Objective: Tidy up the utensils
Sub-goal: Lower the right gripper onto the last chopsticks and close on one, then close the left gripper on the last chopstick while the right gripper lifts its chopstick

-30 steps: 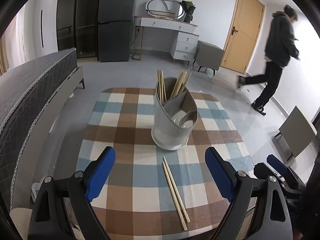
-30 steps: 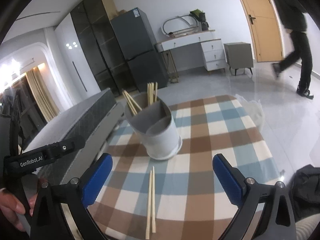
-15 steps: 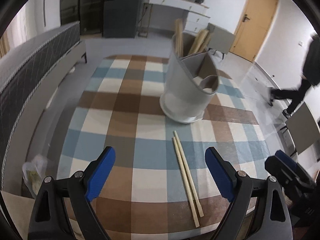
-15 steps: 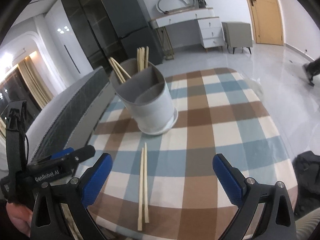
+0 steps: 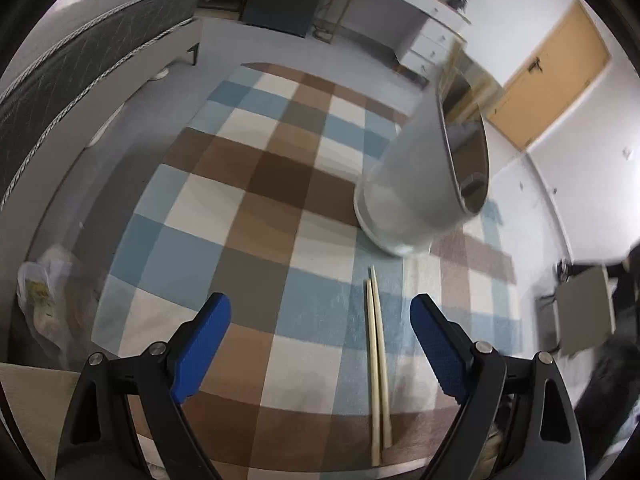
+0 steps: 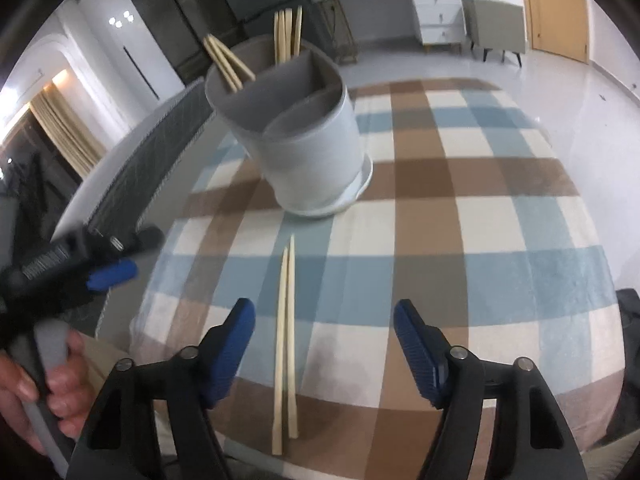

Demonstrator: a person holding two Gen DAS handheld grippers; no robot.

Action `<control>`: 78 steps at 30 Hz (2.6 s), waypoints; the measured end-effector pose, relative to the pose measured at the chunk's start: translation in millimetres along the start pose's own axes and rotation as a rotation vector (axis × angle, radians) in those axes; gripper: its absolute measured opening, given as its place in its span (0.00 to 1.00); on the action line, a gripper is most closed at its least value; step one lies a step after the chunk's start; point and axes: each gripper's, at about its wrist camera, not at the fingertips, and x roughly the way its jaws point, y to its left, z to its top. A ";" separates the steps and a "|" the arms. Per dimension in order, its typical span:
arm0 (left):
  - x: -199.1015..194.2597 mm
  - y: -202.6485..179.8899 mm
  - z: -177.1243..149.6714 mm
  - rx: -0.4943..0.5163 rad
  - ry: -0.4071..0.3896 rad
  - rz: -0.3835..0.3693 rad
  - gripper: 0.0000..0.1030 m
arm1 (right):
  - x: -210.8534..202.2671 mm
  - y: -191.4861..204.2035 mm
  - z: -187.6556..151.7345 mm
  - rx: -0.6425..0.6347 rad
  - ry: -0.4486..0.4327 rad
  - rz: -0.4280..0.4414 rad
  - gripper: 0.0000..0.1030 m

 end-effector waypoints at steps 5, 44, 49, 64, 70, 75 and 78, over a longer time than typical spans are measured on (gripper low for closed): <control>-5.4 9.4 10.8 -0.037 -0.027 -0.003 0.85 | 13.8 11.4 11.5 -0.066 0.040 -0.020 0.66; 8.5 74.8 27.9 -0.401 0.117 -0.128 0.85 | 136.5 87.1 49.7 -0.386 0.297 -0.226 0.13; 11.7 75.5 28.6 -0.399 0.124 -0.127 0.85 | 140.0 85.9 57.6 -0.359 0.283 -0.196 0.03; 37.9 39.5 9.6 -0.146 0.188 -0.064 0.85 | 23.2 9.9 55.4 -0.054 -0.034 0.011 0.03; 47.8 16.6 -7.4 -0.017 0.248 -0.064 0.85 | -12.6 -19.8 49.1 0.066 -0.120 0.077 0.03; 54.4 -3.3 -13.7 0.059 0.263 -0.007 0.85 | -27.3 -35.3 39.9 0.118 -0.169 0.109 0.03; 62.5 -15.1 -12.3 0.081 0.277 0.007 0.85 | -35.6 -40.0 38.2 0.122 -0.196 0.111 0.03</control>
